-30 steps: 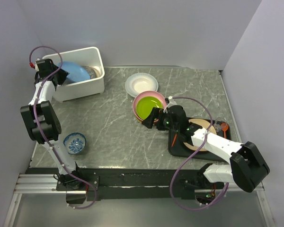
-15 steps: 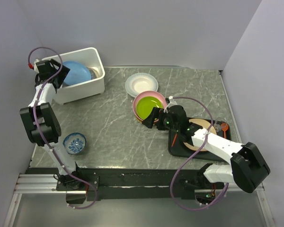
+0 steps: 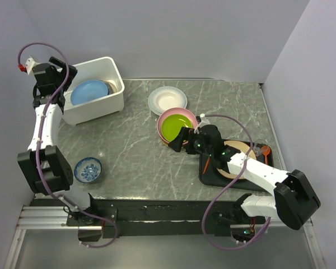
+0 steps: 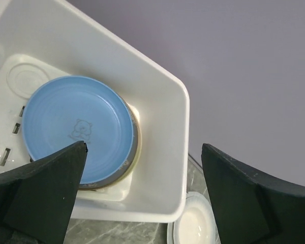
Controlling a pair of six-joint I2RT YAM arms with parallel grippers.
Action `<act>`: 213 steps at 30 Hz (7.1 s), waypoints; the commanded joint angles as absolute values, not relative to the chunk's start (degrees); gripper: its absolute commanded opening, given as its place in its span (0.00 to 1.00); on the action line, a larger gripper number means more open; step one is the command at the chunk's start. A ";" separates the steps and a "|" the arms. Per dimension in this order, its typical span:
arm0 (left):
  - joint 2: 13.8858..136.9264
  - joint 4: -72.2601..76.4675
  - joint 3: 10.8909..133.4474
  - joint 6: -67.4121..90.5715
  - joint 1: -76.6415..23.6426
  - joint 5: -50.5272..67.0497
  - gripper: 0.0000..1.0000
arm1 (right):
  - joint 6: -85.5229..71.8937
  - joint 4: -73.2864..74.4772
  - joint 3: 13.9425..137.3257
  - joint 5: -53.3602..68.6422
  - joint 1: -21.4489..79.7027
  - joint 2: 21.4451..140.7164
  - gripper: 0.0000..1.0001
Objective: Place the plates into the plastic bin on the countertop
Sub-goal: Pick up the plate at the center of the board, then place the plate in the plastic bin.
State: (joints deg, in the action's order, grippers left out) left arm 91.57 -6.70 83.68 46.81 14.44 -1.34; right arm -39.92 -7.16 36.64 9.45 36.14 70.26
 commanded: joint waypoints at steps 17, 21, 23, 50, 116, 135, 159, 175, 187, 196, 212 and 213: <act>89.74 -9.32 87.02 35.69 -5.09 3.07 0.99 | -38.06 -1.32 37.27 3.78 29.62 63.20 1.00; 89.56 -8.26 84.73 35.07 -8.78 6.32 0.98 | -38.76 -1.06 36.13 2.99 28.92 61.96 1.00; 89.73 -8.00 83.77 34.63 -10.98 8.96 0.98 | -38.93 -0.97 35.60 2.73 28.65 61.79 1.00; 91.67 -0.97 63.11 39.55 -27.60 15.29 0.96 | -36.12 -7.47 46.05 8.97 22.41 79.89 0.77; 88.33 -2.99 59.50 37.62 -29.88 6.76 0.93 | -37.53 -11.25 44.74 3.25 20.39 80.87 0.00; 90.62 6.68 57.04 38.06 -30.06 14.06 0.90 | -38.76 -9.49 40.96 3.87 18.46 70.76 0.00; 92.81 19.33 53.26 42.01 -30.06 22.59 0.88 | -43.06 -14.07 37.00 13.53 17.40 63.81 0.00; 95.01 28.30 50.62 46.49 -30.06 27.24 0.60 | -43.94 -13.97 34.89 16.08 17.40 59.59 0.00; 93.96 30.24 48.78 47.29 -30.06 29.00 0.01 | -44.39 -16.61 34.37 19.69 17.40 63.90 0.04; 94.31 29.09 49.92 46.93 -30.06 28.22 0.01 | -43.16 -14.42 33.31 17.67 17.40 61.00 0.53; 87.11 16.44 50.63 41.75 -29.97 18.20 0.01 | -41.75 -12.91 32.69 17.57 17.49 59.67 0.92; 86.49 15.65 50.45 41.66 -29.97 16.45 0.01 | -41.84 -14.05 32.61 17.67 17.49 60.11 0.92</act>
